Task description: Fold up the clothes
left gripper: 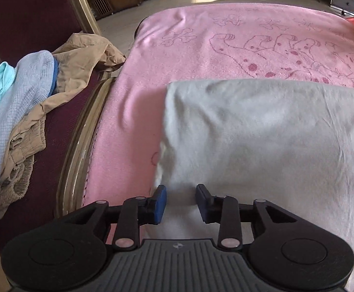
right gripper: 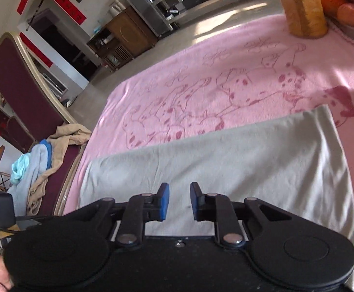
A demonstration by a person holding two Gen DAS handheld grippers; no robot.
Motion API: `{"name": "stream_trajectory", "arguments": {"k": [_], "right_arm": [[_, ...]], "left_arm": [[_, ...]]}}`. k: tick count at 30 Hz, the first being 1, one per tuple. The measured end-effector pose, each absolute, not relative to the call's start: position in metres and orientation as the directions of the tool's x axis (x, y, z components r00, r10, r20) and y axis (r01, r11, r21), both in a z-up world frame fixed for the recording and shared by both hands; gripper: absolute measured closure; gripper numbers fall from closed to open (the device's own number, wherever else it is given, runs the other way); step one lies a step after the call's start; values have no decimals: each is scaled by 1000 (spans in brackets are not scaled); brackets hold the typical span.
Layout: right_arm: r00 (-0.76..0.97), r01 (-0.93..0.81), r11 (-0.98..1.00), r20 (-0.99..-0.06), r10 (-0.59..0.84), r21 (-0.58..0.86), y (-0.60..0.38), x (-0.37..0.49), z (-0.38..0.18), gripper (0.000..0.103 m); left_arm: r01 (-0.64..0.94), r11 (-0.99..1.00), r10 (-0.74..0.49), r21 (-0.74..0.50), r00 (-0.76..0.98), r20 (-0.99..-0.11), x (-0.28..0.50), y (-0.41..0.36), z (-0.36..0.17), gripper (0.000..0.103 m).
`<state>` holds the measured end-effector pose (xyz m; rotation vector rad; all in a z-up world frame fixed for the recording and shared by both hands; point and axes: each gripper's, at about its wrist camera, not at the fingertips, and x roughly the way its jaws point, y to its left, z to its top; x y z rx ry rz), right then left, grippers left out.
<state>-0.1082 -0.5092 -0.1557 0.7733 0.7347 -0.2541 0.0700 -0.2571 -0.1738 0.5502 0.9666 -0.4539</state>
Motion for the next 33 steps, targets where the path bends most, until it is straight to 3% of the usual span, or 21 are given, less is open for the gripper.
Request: {"name": "stream_trajectory", "arguments": {"k": [11, 14, 17, 23, 25, 27, 30, 33], "right_arm": [[640, 489, 764, -768, 14, 421, -495, -89, -177, 84], [610, 482, 819, -790, -58, 311, -482, -82, -175, 96], [611, 488, 828, -785, -99, 276, -479, -85, -171, 102], [671, 634, 684, -697, -255, 360, -526, -137, -132, 101], [663, 689, 609, -682, -310, 393, -548, -163, -123, 90], [678, 719, 459, -670, -301, 521, -578, -196, -127, 38], [740, 672, 316, -614, -274, 670, -596, -236, -135, 36], [727, 686, 320, -618, -298, 653, -592, -255, -133, 36]], "left_arm": [[599, 749, -104, 284, 530, -841, 64, -268, -177, 67], [598, 749, -106, 284, 532, -840, 64, -268, -177, 67], [601, 748, -109, 283, 532, -840, 65, -267, -177, 67], [598, 765, -142, 237, 516, -845, 66, -259, -173, 67], [597, 773, -160, 217, 513, -843, 64, -256, -168, 68], [619, 764, -212, 185, 511, -833, 53, -252, -161, 69], [662, 736, -284, 141, 492, -823, 32, -251, -154, 68], [700, 702, -315, 130, 469, -825, 12, -252, -155, 68]]}}
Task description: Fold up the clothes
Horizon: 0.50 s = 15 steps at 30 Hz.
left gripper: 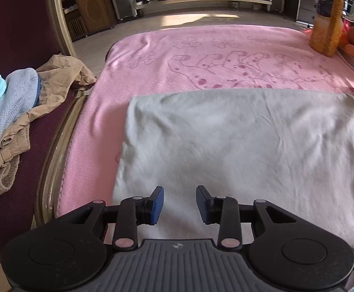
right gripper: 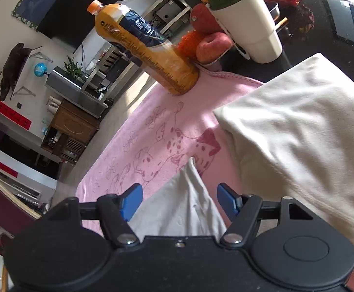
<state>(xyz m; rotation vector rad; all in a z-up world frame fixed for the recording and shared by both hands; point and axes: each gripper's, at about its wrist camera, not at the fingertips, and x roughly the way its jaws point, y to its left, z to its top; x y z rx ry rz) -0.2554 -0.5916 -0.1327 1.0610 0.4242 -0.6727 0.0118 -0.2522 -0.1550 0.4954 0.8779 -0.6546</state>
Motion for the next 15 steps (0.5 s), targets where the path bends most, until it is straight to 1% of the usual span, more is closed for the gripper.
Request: {"name": "stream_trajectory", "arguments": {"k": [2, 3, 4, 5, 6, 9, 13, 15], "right_arm": [[716, 698, 348, -621, -318, 626, -584, -263, -132, 36], [710, 704, 362, -623, -329, 611, -580, -267, -132, 40], [704, 709, 375, -624, -339, 597, -576, -271, -131, 48], [707, 706, 386, -623, -335, 594, -574, -271, -132, 75], [727, 685, 393, -617, -303, 614, -576, -265, -135, 91], [762, 638, 406, -610, -217, 654, -582, -241, -145, 91], [766, 621, 377, -634, -106, 687, -598, -202, -175, 89], [755, 631, 362, -650, -83, 686, -602, -191, -186, 89]], "left_arm": [[722, 680, -327, 129, 456, -828, 1, -253, -157, 68], [730, 672, -333, 125, 449, -829, -4, -253, -158, 68], [739, 663, -339, 122, 442, -831, -8, -253, -159, 68], [742, 660, -341, 118, 436, -833, -11, -253, -160, 68], [742, 660, -335, 121, 435, -836, -12, -255, -163, 68], [729, 665, -282, 160, 444, -851, -10, -259, -173, 66], [716, 688, -287, 123, 424, -859, -1, -253, -174, 63], [711, 694, -290, 111, 417, -861, 2, -251, -174, 61]]}}
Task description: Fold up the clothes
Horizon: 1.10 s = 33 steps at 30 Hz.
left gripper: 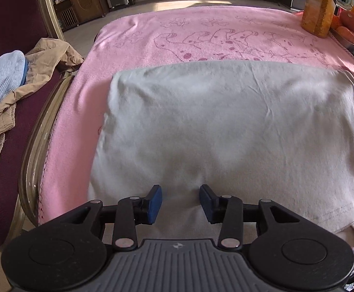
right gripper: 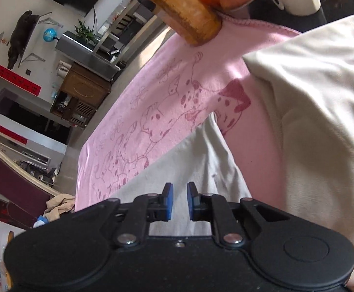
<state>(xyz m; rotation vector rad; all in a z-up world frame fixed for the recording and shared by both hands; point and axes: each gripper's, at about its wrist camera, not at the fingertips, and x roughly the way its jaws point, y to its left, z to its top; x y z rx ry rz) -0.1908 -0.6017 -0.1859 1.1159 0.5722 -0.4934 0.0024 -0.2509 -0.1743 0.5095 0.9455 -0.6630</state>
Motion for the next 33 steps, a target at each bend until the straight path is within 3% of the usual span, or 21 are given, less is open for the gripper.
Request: {"name": "stream_trajectory", "arguments": {"k": [3, 6, 9, 13, 15, 17, 18, 19, 20, 23, 27, 29, 32, 33], "right_arm": [[650, 744, 377, -729, -215, 552, -604, -188, -187, 89], [535, 844, 372, -655, -533, 387, -592, -211, -159, 88], [654, 755, 442, -610, -448, 484, -589, -215, -146, 80], [754, 640, 409, -635, -170, 650, -590, -196, -180, 75], [733, 662, 360, -668, -128, 657, -594, -189, -197, 76], [648, 756, 359, -707, -285, 547, -595, -196, -190, 80], [562, 826, 341, -704, -434, 449, -591, -205, -177, 77], [499, 867, 314, -673, -546, 388, -588, -214, -164, 77], [516, 855, 302, -628, -583, 422, -587, -226, -151, 74], [643, 761, 334, -577, -504, 556, -580, -252, -123, 67], [673, 740, 348, -647, -359, 576, -555, -275, -110, 53], [682, 730, 329, -671, -291, 599, -540, -288, -116, 48], [678, 731, 298, -704, -211, 614, -521, -303, -138, 49], [672, 736, 289, -714, -196, 613, -516, -305, -147, 53]], "left_arm": [[714, 690, -287, 121, 423, -860, 2, -252, -174, 61], [716, 687, -288, 123, 423, -859, 2, -253, -174, 61], [716, 687, -286, 123, 422, -860, 2, -253, -174, 61], [717, 686, -287, 127, 427, -857, 2, -251, -174, 60], [715, 687, -288, 128, 429, -856, 3, -250, -175, 57], [713, 690, -289, 122, 427, -857, 4, -249, -175, 56], [712, 693, -290, 118, 425, -858, 5, -249, -175, 56], [712, 692, -289, 119, 425, -858, 5, -249, -174, 56], [712, 692, -288, 121, 426, -858, 5, -250, -174, 56], [715, 686, -284, 134, 432, -856, 3, -251, -173, 57], [736, 666, -323, 120, 430, -843, -8, -244, -163, 73], [760, 645, -368, 81, 401, -839, -16, -240, -158, 74], [792, 608, -400, 49, 360, -843, -30, -239, -159, 74], [798, 599, -390, 62, 359, -848, -33, -241, -163, 74]]}}
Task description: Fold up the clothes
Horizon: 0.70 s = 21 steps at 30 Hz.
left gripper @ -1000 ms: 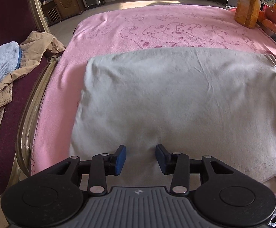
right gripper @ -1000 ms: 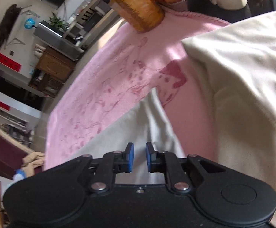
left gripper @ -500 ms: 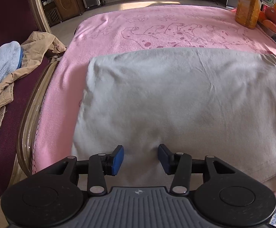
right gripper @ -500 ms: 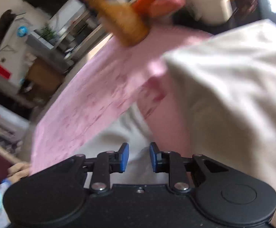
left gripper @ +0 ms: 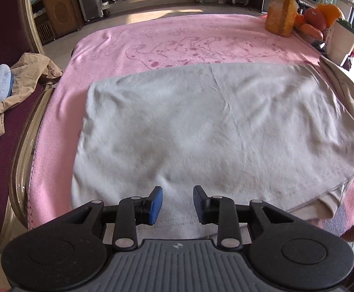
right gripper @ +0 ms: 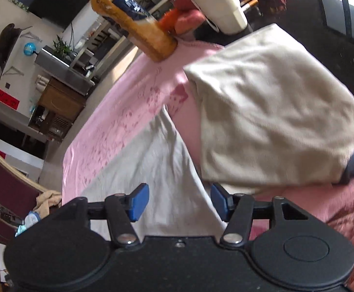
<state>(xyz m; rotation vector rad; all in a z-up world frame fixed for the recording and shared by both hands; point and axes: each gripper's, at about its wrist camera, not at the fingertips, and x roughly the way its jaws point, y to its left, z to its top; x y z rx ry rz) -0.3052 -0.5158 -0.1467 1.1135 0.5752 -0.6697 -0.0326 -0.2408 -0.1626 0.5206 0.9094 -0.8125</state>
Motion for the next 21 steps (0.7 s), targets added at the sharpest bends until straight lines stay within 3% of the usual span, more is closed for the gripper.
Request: {"name": "stream_trajectory", "arguments": {"k": [3, 11, 13, 17, 21], "right_arm": [[655, 752, 249, -735, -177, 610, -508, -310, -168, 61], [656, 753, 232, -733, -182, 616, -509, -313, -187, 61], [654, 754, 248, -728, -204, 608, -508, -314, -185, 60], [652, 757, 236, -727, -216, 610, -511, -316, -187, 48], [680, 733, 231, -696, -231, 640, -512, -317, -186, 47]], "left_arm": [[812, 578, -368, 80, 347, -863, -37, -244, -171, 74], [800, 593, -351, 88, 355, -867, -34, -243, -172, 69], [793, 601, -341, 103, 371, -864, -34, -243, -171, 65], [783, 609, -334, 125, 395, -856, -36, -244, -170, 62], [782, 610, -335, 128, 401, -853, -36, -244, -169, 61]]}}
